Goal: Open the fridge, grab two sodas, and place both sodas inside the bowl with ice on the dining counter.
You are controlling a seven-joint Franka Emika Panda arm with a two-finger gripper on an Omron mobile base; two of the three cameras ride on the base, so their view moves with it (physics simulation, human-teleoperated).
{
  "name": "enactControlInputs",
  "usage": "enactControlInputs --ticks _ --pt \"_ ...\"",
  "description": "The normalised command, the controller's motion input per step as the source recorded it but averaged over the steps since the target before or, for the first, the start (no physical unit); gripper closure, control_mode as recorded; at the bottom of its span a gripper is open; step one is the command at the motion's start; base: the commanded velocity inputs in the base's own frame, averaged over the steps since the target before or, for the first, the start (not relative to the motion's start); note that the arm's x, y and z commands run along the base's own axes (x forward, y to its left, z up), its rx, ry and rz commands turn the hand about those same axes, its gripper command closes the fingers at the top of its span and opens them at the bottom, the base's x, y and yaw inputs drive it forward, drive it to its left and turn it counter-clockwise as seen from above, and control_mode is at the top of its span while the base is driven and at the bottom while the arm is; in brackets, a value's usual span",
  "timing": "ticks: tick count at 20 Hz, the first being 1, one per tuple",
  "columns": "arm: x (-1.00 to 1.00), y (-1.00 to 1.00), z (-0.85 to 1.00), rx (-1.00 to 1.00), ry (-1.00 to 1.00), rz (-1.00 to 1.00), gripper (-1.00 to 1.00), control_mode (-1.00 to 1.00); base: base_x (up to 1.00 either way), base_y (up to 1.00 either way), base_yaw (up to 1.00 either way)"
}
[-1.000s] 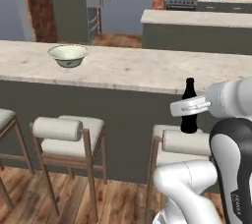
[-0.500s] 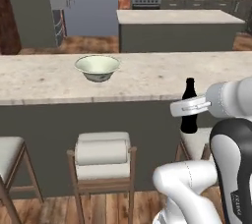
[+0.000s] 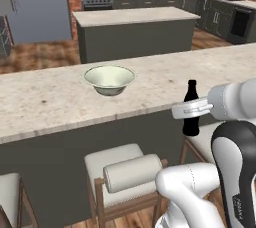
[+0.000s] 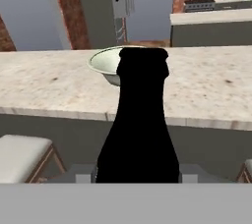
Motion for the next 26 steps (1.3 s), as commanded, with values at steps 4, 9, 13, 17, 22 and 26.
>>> enactControlInputs --ticks 4,9,13,17,22,26 --pt "0.0 0.0 0.0 0.0 0.0 0.0 1.0 1.0 0.3 0.34 -0.23" --pt "0.0 0.0 0.0 0.0 0.0 0.0 1.0 1.0 0.4 0.13 -0.08" --pt "0.36 0.04 0.4 -0.06 0.0 0.01 1.0 -1.0 0.08 0.0 0.0" --pt "0.78 0.04 0.88 -0.11 0.03 0.1 1.0 -1.0 0.0 0.0 0.0" --pt "0.85 0.17 0.7 -0.14 0.16 0.12 1.0 -1.0 0.0 0.0 0.0" --pt "0.87 0.56 0.13 -0.16 0.28 0.1 1.0 -1.0 0.0 0.0 0.0"
